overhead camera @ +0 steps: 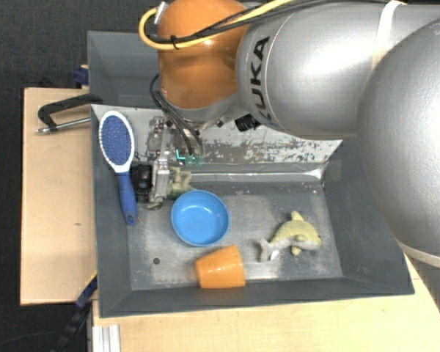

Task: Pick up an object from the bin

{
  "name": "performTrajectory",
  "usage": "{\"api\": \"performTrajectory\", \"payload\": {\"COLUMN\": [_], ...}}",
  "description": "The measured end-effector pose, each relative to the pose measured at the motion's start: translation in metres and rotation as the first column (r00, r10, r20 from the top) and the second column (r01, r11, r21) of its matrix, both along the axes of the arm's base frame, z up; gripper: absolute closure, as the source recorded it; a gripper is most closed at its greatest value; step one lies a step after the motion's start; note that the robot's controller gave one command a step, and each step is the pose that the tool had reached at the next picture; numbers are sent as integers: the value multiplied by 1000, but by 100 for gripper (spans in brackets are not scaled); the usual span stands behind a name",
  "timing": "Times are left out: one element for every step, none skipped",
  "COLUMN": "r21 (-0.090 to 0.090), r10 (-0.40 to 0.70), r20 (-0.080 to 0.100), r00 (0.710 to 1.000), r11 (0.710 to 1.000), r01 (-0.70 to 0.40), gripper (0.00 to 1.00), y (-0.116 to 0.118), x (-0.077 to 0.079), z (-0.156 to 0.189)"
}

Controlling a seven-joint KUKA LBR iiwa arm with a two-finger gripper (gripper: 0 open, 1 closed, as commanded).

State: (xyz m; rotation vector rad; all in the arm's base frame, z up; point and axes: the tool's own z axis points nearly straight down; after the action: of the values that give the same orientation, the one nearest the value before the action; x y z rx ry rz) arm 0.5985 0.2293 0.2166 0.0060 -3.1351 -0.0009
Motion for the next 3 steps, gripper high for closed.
{"api": "performTrajectory", "payload": {"r21": [-3,0,2], "r10": [397,242,175], "r20": [9,0,19], "r00": [918,970,984], "r11": [918,970,985], "r01": [-397,-242,-175], "gripper": [0,0,0], "y": [-67,-102,-91], "x": [-21,-31,-40], "z": [27,-80,-128]}}
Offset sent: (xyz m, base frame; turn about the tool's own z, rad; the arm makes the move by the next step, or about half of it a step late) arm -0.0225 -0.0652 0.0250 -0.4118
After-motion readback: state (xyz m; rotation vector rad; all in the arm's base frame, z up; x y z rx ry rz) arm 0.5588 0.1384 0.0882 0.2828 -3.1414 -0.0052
